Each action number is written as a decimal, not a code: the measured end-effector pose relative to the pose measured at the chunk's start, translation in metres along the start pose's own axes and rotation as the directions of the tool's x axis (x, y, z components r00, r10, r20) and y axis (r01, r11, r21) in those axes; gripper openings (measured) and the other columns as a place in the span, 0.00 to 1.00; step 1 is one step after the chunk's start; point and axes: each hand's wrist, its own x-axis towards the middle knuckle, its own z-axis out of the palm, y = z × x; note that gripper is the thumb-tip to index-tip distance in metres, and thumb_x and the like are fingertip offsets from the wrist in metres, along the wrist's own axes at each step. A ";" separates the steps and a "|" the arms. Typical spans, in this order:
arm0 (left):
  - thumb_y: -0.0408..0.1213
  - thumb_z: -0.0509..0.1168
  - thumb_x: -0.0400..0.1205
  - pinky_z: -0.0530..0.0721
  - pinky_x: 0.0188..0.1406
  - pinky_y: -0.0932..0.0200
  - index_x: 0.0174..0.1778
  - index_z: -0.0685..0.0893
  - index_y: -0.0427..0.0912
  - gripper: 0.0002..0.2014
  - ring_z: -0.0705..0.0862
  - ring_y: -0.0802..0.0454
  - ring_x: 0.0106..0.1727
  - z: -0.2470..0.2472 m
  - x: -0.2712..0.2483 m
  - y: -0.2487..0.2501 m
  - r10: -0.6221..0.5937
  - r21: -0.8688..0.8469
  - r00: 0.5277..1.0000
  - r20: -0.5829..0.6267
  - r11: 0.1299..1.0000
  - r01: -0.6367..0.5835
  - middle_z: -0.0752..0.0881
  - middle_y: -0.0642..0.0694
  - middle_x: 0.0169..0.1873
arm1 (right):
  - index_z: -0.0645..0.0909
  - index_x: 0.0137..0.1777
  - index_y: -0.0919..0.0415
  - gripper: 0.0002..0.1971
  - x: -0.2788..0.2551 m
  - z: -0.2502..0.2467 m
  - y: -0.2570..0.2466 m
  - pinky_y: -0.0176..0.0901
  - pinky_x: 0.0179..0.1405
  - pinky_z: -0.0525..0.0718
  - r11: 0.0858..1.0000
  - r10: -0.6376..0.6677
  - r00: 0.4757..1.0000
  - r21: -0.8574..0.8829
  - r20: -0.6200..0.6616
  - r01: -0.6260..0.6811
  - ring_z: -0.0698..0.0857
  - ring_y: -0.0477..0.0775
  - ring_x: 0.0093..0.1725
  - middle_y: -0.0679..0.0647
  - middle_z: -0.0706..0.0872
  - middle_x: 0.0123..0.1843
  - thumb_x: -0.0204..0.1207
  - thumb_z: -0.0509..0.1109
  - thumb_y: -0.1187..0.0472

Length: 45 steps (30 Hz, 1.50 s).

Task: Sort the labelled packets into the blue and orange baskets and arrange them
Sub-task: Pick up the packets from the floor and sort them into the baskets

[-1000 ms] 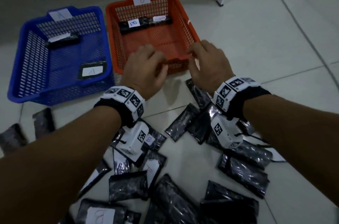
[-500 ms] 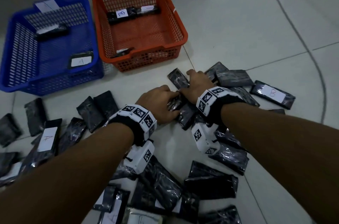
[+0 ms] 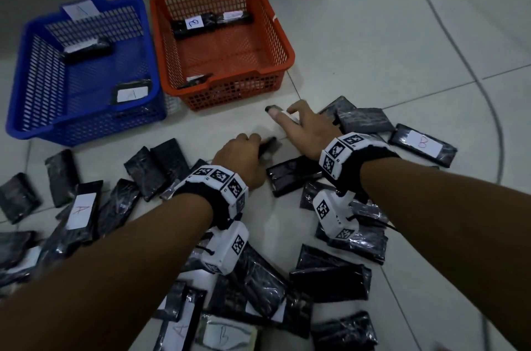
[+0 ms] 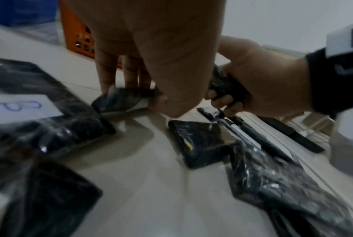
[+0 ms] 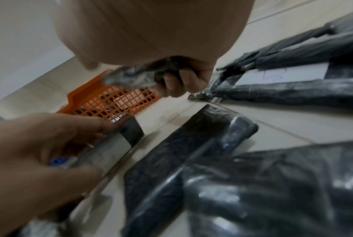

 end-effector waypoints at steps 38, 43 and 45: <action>0.31 0.60 0.79 0.79 0.57 0.44 0.72 0.73 0.39 0.23 0.80 0.33 0.58 -0.120 0.090 -0.090 0.082 0.206 0.973 -0.216 0.978 -0.036 0.82 0.33 0.59 | 0.72 0.65 0.56 0.16 0.106 -0.013 -0.104 0.56 0.64 0.68 0.731 -0.482 0.871 -0.591 -0.092 0.341 0.74 0.59 0.67 0.55 0.79 0.67 0.77 0.63 0.61; 0.29 0.64 0.78 0.67 0.72 0.40 0.76 0.70 0.34 0.28 0.73 0.32 0.69 -0.124 0.091 -0.080 0.155 0.171 0.922 -0.355 0.980 -0.099 0.76 0.29 0.67 | 0.65 0.77 0.53 0.28 0.111 -0.013 -0.094 0.59 0.69 0.67 0.754 -0.410 0.908 -0.593 -0.090 0.282 0.69 0.58 0.74 0.52 0.71 0.76 0.77 0.66 0.56; 0.33 0.64 0.77 0.74 0.65 0.41 0.70 0.76 0.35 0.24 0.77 0.32 0.62 -0.117 0.086 -0.071 0.243 0.202 0.882 -0.405 0.964 -0.173 0.80 0.31 0.61 | 0.64 0.79 0.51 0.31 0.105 -0.016 -0.086 0.60 0.69 0.67 0.762 -0.414 0.906 -0.580 -0.094 0.288 0.70 0.58 0.74 0.52 0.70 0.76 0.76 0.67 0.53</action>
